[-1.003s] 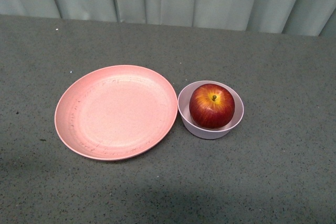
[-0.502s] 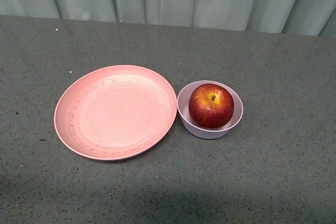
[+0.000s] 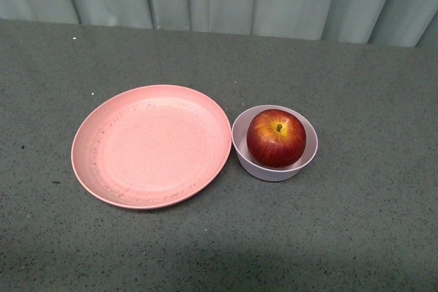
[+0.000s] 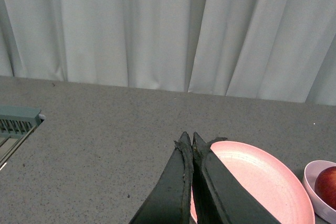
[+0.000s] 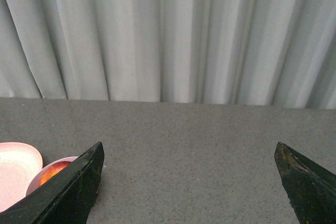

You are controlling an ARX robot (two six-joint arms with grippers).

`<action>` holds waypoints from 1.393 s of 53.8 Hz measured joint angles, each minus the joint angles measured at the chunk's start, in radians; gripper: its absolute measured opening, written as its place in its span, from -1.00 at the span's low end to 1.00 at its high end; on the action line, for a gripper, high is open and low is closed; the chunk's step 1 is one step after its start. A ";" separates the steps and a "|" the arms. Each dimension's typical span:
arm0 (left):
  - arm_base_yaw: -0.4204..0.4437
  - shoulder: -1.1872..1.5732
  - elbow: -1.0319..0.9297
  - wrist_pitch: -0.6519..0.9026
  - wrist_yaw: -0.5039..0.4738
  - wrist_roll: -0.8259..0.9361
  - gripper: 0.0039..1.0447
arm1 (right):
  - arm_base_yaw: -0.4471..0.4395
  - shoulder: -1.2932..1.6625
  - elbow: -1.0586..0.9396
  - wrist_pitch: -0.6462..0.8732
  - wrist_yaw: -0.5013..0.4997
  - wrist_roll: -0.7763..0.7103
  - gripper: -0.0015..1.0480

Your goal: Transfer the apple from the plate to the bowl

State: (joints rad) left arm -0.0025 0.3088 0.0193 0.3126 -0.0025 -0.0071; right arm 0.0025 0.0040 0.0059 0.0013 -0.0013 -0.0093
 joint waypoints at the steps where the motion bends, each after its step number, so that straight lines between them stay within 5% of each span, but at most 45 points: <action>1: 0.000 -0.008 0.000 -0.008 0.000 0.000 -0.93 | 0.000 0.000 0.000 0.000 0.000 0.000 0.82; 40: 0.000 -0.303 0.000 -0.311 0.002 0.000 -0.90 | 0.000 0.000 0.000 0.000 0.000 0.000 0.82; 66: 0.000 -0.304 0.000 -0.311 0.003 0.002 0.90 | 0.000 0.000 0.000 0.000 0.000 0.000 0.82; 75: 0.000 -0.304 0.000 -0.311 0.002 0.003 0.88 | 0.000 0.000 0.000 0.000 0.000 0.000 0.82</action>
State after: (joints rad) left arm -0.0025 0.0051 0.0196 0.0013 -0.0002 -0.0044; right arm 0.0025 0.0040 0.0059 0.0013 -0.0013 -0.0093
